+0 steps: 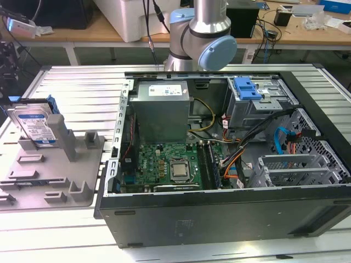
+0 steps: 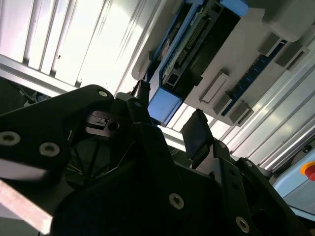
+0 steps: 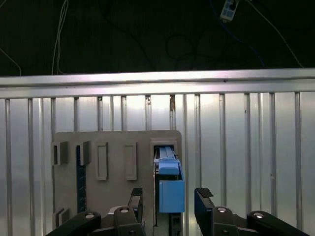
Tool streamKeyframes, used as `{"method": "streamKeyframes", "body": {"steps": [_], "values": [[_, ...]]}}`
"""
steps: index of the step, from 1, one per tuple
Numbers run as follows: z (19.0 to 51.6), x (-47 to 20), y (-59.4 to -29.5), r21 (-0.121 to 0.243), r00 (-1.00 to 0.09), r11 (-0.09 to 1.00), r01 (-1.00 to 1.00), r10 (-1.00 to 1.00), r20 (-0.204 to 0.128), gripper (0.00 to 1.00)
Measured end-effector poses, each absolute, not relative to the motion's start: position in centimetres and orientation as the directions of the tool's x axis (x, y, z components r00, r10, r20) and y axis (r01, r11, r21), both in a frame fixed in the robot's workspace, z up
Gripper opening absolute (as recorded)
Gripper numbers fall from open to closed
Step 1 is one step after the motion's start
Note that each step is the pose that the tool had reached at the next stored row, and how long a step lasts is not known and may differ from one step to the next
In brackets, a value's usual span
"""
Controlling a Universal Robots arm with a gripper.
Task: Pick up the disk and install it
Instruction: 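Pick up the disk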
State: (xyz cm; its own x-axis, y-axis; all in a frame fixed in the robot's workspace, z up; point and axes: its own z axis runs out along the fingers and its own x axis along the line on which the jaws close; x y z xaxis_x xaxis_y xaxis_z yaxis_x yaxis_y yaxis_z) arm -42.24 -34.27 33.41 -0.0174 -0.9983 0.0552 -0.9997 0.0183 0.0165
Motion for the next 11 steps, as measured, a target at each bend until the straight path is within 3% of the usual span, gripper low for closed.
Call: {"method": "streamKeyframes", "body": {"steps": [11], "values": [[32.51, -42.32, -34.27, 0.016, -0.017, 0.018, -1.0, -0.998, 0.055, 0.54]]}}
